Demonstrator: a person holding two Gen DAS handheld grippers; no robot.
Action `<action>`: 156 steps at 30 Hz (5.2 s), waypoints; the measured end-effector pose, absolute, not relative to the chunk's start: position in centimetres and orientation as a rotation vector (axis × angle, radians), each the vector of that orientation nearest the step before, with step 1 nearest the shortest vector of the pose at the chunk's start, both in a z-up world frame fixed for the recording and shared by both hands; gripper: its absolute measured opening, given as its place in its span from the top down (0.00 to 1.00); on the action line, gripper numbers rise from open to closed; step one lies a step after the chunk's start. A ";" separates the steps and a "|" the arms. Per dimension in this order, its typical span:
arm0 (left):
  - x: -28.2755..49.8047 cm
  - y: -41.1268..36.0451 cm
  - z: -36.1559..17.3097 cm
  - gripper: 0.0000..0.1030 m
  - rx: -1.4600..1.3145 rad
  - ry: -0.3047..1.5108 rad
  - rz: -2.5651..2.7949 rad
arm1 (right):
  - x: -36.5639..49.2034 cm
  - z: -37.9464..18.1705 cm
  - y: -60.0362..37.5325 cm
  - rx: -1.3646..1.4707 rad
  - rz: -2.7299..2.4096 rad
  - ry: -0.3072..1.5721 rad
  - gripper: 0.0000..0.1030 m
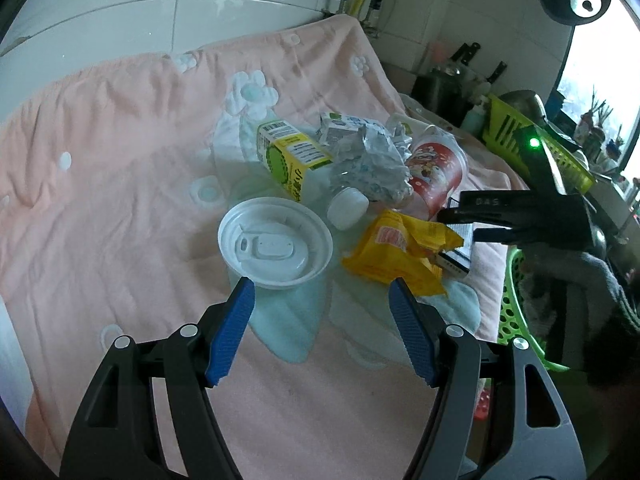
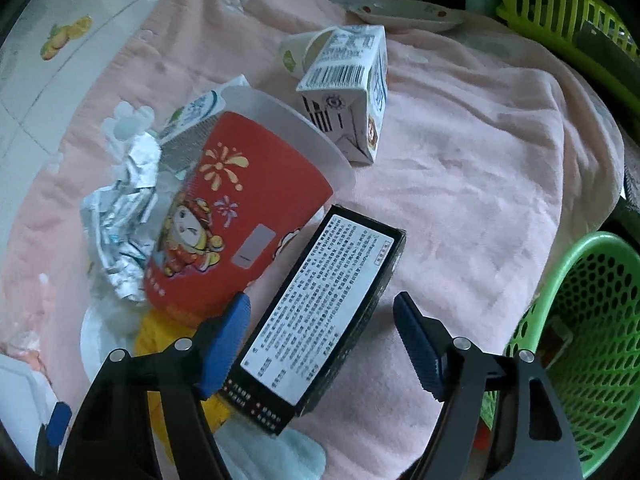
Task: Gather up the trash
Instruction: 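Grasp the black box with the right tool, then drop the black box in the basket with right tool while left drops the yellow bag, then grasp the crumpled foil with the right tool while the left tool grasps the white lid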
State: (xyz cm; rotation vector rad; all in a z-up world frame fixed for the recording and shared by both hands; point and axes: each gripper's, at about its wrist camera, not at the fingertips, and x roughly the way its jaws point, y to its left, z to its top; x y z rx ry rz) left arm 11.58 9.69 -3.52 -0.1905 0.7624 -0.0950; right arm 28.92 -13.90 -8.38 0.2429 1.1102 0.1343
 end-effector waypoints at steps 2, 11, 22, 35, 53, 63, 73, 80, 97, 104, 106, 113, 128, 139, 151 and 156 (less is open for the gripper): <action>11.6 9.6 -3.6 0.33 -0.189 0.764 -0.098 | 29.2 -8.6 -13.6 0.231 0.125 1.108 0.31; 11.8 8.4 -3.7 0.33 -0.167 0.771 -0.121 | 29.3 -8.5 -13.7 0.181 0.131 1.112 0.46; 14.4 4.7 -4.0 0.35 -0.085 0.795 -0.193 | 26.8 -7.7 -15.5 0.208 0.219 1.083 0.54; 19.7 2.1 -5.9 0.46 -0.049 0.885 -0.262 | 23.2 -5.3 -18.0 0.243 0.321 0.994 0.54; 19.8 1.2 -6.8 0.76 -0.035 0.908 -0.263 | 19.6 -3.9 -22.1 0.312 0.346 0.933 0.54; 16.8 0.8 -5.3 0.86 -0.071 0.863 -0.294 | 17.5 -4.2 -27.0 0.334 0.272 0.905 0.54; 15.1 -3.3 -2.8 0.86 -0.058 0.820 -0.414 | 15.8 -6.9 -35.3 0.308 0.079 0.908 0.54; 15.1 -8.4 -2.4 0.86 -0.019 0.822 -0.489 | 15.2 -9.4 -38.9 0.289 -0.020 0.925 0.53; 16.8 -20.5 -5.9 0.86 0.111 0.909 -0.582 | 12.5 -11.5 -43.5 0.347 -0.058 0.932 0.47; 17.5 -23.0 -8.0 0.81 0.146 0.945 -0.565 | 11.2 -10.9 -43.6 0.361 -0.033 0.910 0.42; 17.5 -23.4 -8.3 0.78 0.152 0.948 -0.569 | 10.8 -10.8 -43.6 0.366 -0.025 0.906 0.42; 17.0 -23.5 -8.1 0.55 0.136 0.935 -0.575 | 10.2 -10.4 -43.5 0.372 -0.017 0.897 0.41; 14.9 -17.1 -5.2 0.52 0.090 0.872 -0.462 | 11.0 -8.9 -39.4 0.325 0.058 0.890 0.36; 13.8 -8.2 -3.7 0.52 0.012 0.837 -0.279 | 13.5 -7.5 -33.6 0.266 0.167 0.899 0.34; 13.2 2.2 -2.2 0.52 -0.084 0.794 -0.090 | 16.3 -5.0 -25.7 0.191 0.310 0.892 0.33; 13.1 5.7 -2.2 0.53 -0.111 0.791 -0.022 | 17.7 -3.5 -21.3 0.146 0.397 0.883 0.33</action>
